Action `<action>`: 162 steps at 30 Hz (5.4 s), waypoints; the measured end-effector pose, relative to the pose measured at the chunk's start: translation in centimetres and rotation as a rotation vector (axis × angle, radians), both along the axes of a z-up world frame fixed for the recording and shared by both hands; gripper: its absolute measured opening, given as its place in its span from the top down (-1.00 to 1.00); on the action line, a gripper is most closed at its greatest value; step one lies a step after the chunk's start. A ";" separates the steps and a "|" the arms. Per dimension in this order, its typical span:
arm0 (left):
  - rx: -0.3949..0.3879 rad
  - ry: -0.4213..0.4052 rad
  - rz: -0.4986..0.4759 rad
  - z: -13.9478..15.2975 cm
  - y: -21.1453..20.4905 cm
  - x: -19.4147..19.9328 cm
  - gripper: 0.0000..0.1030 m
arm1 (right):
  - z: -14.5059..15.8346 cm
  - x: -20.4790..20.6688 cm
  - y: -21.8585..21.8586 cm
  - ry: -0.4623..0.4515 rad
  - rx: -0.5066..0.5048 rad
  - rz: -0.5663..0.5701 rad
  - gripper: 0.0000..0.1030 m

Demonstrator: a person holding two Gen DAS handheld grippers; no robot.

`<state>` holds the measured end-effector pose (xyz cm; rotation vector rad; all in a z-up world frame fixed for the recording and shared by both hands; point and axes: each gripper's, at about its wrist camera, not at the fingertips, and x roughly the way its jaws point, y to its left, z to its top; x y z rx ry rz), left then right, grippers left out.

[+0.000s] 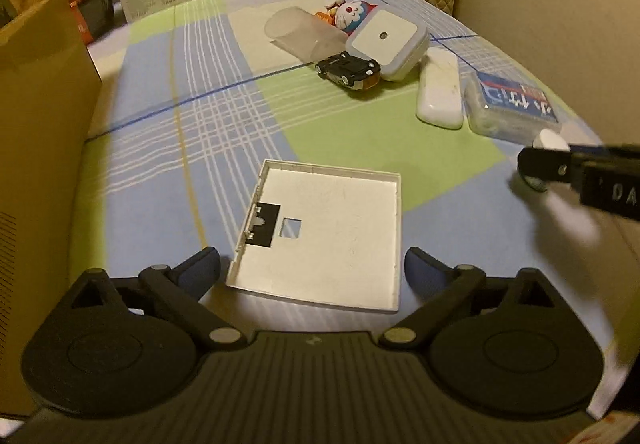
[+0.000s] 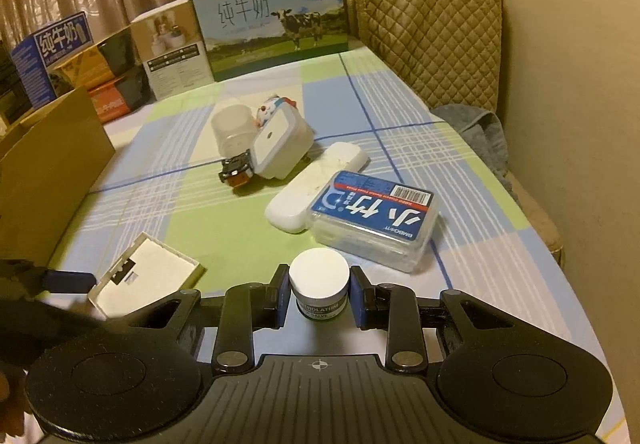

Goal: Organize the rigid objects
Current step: 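Grasp the white square plate with the left tool while the right tool grasps the white jar, then carry the plate and jar over the cardboard box with both tools, then open the left tool to drop the plate while the right tool releases the jar, then move both open tools back over the remaining table items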

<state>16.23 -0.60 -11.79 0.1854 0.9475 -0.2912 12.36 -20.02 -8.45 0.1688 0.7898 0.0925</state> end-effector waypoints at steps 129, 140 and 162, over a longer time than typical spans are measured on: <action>0.035 -0.155 0.483 15.0 30.7 -4.3 -0.85 | 9.8 2.5 30.2 -0.016 0.101 0.568 0.47; 0.024 -0.171 0.498 15.6 30.7 -5.2 -0.85 | 10.5 3.1 28.6 -0.075 0.213 0.524 -0.31; -0.111 -0.236 0.348 19.2 17.6 -9.2 -0.90 | 10.4 -5.1 7.8 -0.059 0.101 0.130 -0.33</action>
